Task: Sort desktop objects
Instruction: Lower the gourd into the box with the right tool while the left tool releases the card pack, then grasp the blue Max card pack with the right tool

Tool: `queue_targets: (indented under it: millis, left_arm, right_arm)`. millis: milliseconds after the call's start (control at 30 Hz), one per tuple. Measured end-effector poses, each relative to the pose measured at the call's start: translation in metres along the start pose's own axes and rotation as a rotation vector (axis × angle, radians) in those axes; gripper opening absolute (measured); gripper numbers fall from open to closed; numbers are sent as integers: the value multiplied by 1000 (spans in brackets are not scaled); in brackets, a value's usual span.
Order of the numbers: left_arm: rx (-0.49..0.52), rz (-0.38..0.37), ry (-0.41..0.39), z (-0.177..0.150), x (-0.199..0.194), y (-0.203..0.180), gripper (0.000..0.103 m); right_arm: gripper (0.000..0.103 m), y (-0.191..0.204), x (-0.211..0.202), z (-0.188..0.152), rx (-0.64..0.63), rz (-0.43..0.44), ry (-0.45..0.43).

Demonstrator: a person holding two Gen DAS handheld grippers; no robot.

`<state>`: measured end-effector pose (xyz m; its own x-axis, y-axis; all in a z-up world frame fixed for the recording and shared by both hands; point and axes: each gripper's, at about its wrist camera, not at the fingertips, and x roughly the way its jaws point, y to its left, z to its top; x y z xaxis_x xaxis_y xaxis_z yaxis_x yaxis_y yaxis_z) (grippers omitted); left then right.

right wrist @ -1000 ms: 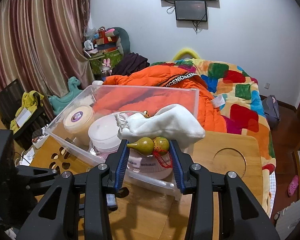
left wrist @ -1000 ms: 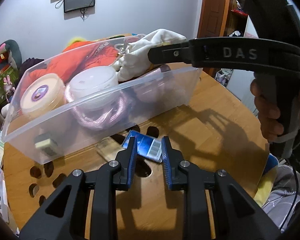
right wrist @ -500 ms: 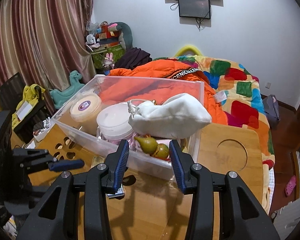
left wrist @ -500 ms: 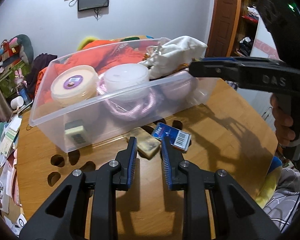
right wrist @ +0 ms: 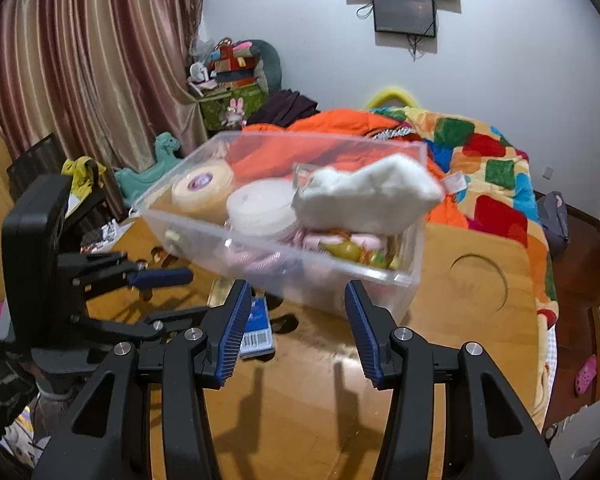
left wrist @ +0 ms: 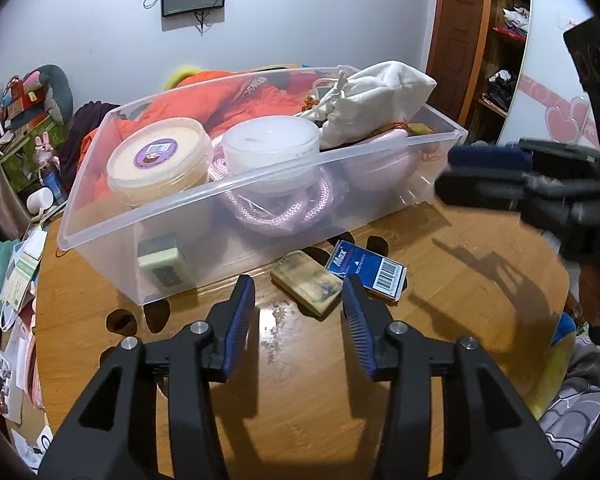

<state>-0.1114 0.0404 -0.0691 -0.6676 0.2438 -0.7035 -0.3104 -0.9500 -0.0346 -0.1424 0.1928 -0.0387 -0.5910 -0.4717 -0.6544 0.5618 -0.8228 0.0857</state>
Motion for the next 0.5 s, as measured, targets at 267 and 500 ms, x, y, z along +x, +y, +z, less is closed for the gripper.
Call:
queue_targets:
  millis: [267,500]
  left_arm:
    - [0,-1,9,3,6,-1,46]
    - [-31,9,10,-2,2,8,53]
  right_arm:
    - [45,6,33,-19,-34,25,111]
    - [45,17,54,-24,-72,62,159]
